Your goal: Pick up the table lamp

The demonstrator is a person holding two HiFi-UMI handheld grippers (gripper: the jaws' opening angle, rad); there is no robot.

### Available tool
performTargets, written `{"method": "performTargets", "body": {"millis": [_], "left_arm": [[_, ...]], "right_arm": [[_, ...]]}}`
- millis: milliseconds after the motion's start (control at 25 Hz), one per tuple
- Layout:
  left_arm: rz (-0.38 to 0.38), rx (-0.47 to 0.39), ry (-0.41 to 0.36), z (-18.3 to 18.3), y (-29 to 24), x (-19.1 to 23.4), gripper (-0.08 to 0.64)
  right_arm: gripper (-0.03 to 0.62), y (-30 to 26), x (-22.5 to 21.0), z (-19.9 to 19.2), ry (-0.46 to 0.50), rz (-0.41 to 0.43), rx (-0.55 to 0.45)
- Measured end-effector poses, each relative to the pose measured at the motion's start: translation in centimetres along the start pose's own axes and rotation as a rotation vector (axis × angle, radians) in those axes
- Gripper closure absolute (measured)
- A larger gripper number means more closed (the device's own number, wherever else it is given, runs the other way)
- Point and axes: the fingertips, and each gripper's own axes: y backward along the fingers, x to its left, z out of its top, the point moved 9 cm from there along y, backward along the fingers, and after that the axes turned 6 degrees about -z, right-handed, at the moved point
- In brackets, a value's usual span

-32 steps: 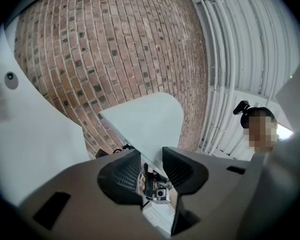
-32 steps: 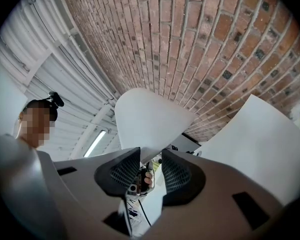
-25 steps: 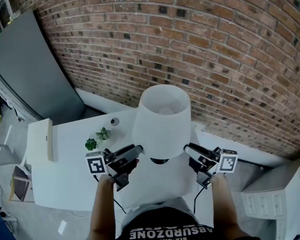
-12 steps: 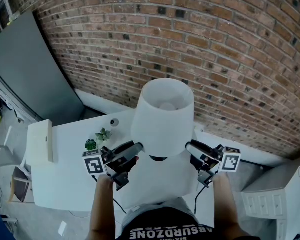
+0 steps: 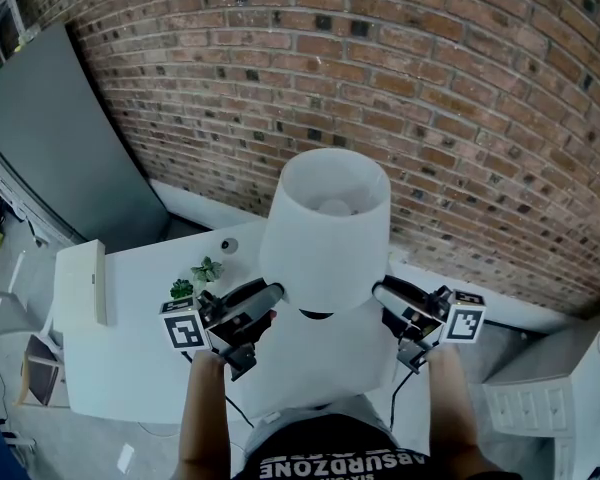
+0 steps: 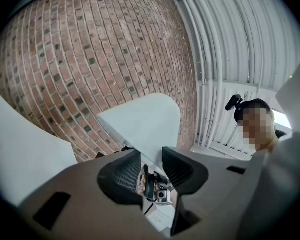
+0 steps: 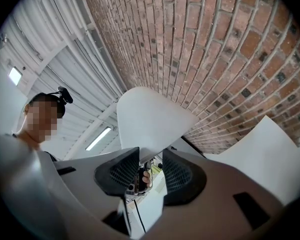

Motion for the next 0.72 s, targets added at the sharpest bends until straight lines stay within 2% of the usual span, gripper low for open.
{"method": "performTargets", "body": {"millis": [720], "left_arm": [[-0.015,0.022,-0.024,0.8,0.9,-0.6,0.425]], "right_arm": [[0.451,-0.7,1.1,0.3,0.049,0.022,0.034]]}}
